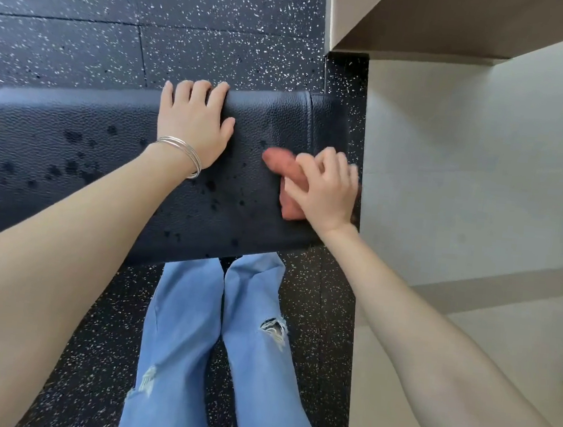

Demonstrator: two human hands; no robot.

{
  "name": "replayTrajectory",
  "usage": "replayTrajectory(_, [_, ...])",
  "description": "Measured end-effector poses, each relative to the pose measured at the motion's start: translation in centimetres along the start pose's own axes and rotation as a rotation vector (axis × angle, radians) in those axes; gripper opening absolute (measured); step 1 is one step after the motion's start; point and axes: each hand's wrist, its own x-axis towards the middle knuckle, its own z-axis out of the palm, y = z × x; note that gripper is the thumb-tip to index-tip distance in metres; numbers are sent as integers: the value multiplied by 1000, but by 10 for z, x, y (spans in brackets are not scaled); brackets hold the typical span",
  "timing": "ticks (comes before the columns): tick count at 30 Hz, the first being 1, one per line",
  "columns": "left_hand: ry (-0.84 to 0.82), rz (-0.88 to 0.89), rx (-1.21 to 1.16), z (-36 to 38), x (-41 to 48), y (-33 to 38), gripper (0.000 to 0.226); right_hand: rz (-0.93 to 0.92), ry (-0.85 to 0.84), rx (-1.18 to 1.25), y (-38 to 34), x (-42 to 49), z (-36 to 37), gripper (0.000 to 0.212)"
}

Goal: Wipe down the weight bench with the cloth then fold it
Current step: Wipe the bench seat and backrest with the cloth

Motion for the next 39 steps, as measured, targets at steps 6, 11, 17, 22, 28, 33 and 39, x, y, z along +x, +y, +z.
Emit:
replayTrajectory(6, [32, -8, 23, 5, -3, 4, 56, 284, -118, -21, -5, 127, 13, 36])
replayTrajectory(11, [24, -19, 35, 3, -2, 5, 56, 88, 34, 3, -4, 63, 4, 26])
replayTrajectory(17, [12, -20, 59, 0, -2, 6, 56, -141, -20, 43, 0, -65, -2, 29])
replayTrajectory(22, [-3, -43, 68, 0, -7, 11, 59, -283, -144, 30, 9, -105, -9, 28])
replayTrajectory(28, [22, -54, 38, 4, -12, 10, 61, -152, -207, 15, -6, -27, -16, 32])
replayTrajectory(33, [64, -25, 29, 5, -14, -2, 56, 30, -237, -36, -30, 83, 2, 37])
replayTrajectory(39, [116, -33, 25, 0, -20, -29, 51, 137, -133, -40, -43, 67, 3, 33])
